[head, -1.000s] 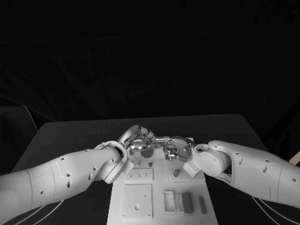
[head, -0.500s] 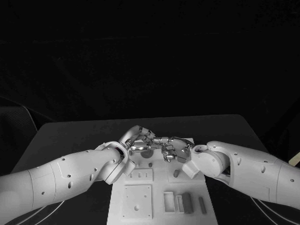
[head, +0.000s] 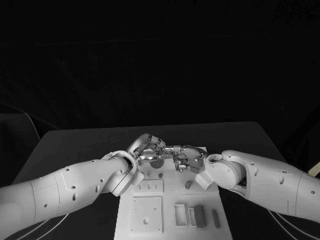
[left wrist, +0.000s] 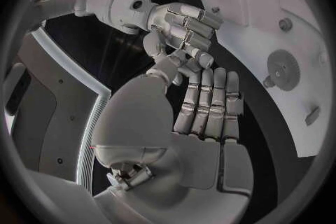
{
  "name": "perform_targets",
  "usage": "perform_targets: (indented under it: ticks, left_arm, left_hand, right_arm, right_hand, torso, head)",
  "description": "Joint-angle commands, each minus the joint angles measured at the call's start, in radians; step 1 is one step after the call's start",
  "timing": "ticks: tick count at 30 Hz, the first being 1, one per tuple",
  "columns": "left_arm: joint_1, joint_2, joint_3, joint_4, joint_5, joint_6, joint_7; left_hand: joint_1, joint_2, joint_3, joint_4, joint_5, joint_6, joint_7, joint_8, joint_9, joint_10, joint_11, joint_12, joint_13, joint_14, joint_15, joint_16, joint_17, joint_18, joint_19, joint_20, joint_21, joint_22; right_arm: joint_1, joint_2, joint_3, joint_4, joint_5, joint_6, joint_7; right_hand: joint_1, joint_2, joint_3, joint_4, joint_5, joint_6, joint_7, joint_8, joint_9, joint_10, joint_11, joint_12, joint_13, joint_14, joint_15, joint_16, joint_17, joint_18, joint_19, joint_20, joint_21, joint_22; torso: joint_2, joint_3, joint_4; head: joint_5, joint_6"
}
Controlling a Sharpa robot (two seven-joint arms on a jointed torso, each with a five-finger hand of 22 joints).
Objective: Assemble the parts on the task board
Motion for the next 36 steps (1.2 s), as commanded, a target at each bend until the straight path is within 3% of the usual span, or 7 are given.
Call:
perform_targets:
  ticks: [1, 7, 13, 17, 24, 36]
  left_arm:
    - [0.000, 0.000, 0.001, 0.002, -0.002, 0.003, 0.009]
    - [0.000, -0.001, 0.001, 0.000, -0.002, 0.002, 0.008]
    - [0.000, -0.001, 0.001, -0.003, -0.002, 0.002, 0.007]
    - [0.000, 0.000, 0.001, -0.003, -0.002, 0.003, 0.005]
    - [0.000, 0.000, 0.001, -0.003, -0.002, 0.004, 0.004]
    - [0.000, 0.002, 0.001, -0.005, -0.015, -0.002, -0.021]
  left_hand:
    - [-0.002, 0.011, 0.005, 0.000, 0.003, 0.038, -0.033, 0.008, 0.001, -0.009, -0.001, 0.006, 0.000, -0.006, -0.001, -0.006, 0.001, -0.017, -0.009, -0.002, -0.005, -0.001]
    - [-0.002, 0.012, 0.005, -0.001, 0.003, 0.038, -0.033, 0.008, 0.002, -0.009, -0.001, 0.007, 0.000, -0.007, -0.001, -0.006, 0.002, -0.017, -0.009, -0.002, -0.006, -0.001]
    - [-0.002, 0.012, 0.005, -0.001, 0.003, 0.039, -0.032, 0.008, 0.002, -0.009, -0.001, 0.007, 0.001, -0.007, -0.001, -0.006, 0.002, -0.017, -0.009, -0.002, -0.006, -0.001]
    - [-0.001, 0.012, 0.006, -0.001, 0.003, 0.039, -0.032, 0.008, 0.002, -0.009, -0.001, 0.007, 0.001, -0.007, -0.001, -0.006, 0.002, -0.017, -0.010, -0.002, -0.006, -0.001]
    - [-0.001, 0.012, 0.006, -0.002, 0.003, 0.039, -0.032, 0.008, 0.002, -0.009, -0.001, 0.007, 0.001, -0.007, 0.000, -0.006, 0.003, -0.018, -0.010, -0.002, -0.006, -0.001]
    - [0.001, 0.013, 0.007, -0.003, 0.003, 0.039, -0.032, 0.008, 0.001, -0.009, 0.000, 0.008, 0.001, -0.008, 0.000, -0.006, 0.004, -0.018, -0.011, -0.002, -0.006, -0.001]
  right_arm:
    - [-0.001, -0.003, 0.000, -0.001, 0.011, 0.012, 0.020]
    - [-0.001, -0.008, 0.000, 0.001, 0.011, 0.018, 0.027]
    - [-0.001, -0.011, 0.000, 0.000, 0.011, -0.001, 0.043]
    - [-0.001, -0.011, 0.000, 0.000, 0.004, -0.010, 0.047]
    - [-0.001, -0.011, 0.000, 0.001, -0.001, -0.030, 0.055]
    - [-0.001, -0.011, 0.001, 0.007, -0.005, -0.054, 0.068]
  right_hand:
    - [-0.019, -0.006, -0.008, 0.005, -0.003, -0.007, 0.004, -0.003, -0.002, 0.000, -0.002, 0.004, -0.002, -0.003, 0.001, 0.005, -0.002, -0.001, -0.004, -0.001, 0.054, -0.002]
    - [-0.023, -0.004, -0.009, 0.007, -0.002, -0.007, 0.003, -0.003, -0.002, 0.000, -0.002, 0.005, -0.002, -0.003, 0.001, 0.005, -0.003, -0.001, -0.004, -0.001, 0.054, -0.002]
    - [0.036, 0.061, 0.028, -0.027, 0.002, 0.045, -0.004, 0.026, 0.014, 0.012, -0.008, 0.016, -0.005, 0.008, -0.006, 0.019, -0.007, 0.006, 0.002, -0.005, 0.068, -0.002]
    - [0.087, 0.085, 0.051, -0.042, 0.002, 0.075, -0.009, 0.042, 0.026, 0.028, -0.014, 0.025, -0.007, 0.021, -0.012, 0.029, -0.009, 0.009, 0.008, -0.007, 0.079, 0.000]
    - [0.170, 0.076, 0.100, -0.052, 0.002, 0.103, -0.013, 0.055, 0.040, 0.047, -0.022, 0.034, -0.012, 0.036, -0.019, 0.041, -0.014, 0.015, 0.017, -0.008, 0.093, 0.001]
    - [0.195, 0.060, 0.106, -0.051, 0.001, 0.123, -0.016, 0.067, 0.050, 0.059, -0.025, 0.041, -0.012, 0.045, -0.022, 0.047, -0.014, 0.016, 0.023, -0.008, 0.100, 0.004]
  torso:
    - [0.000, 0.0002, 0.0003]
    - [0.000, 0.0000, -0.0001]
    - [0.000, -0.0003, 0.0000]
    - [0.000, -0.0004, 0.0001]
    - [0.000, -0.0003, 0.0002]
    - [0.000, -0.0002, 0.0002]
  head:
    - [0.000, -0.001]
    - [0.000, -0.001]
    - [0.001, -0.002]
    - [0.000, -0.003]
    - [0.000, -0.004]
    - [-0.002, -0.005]
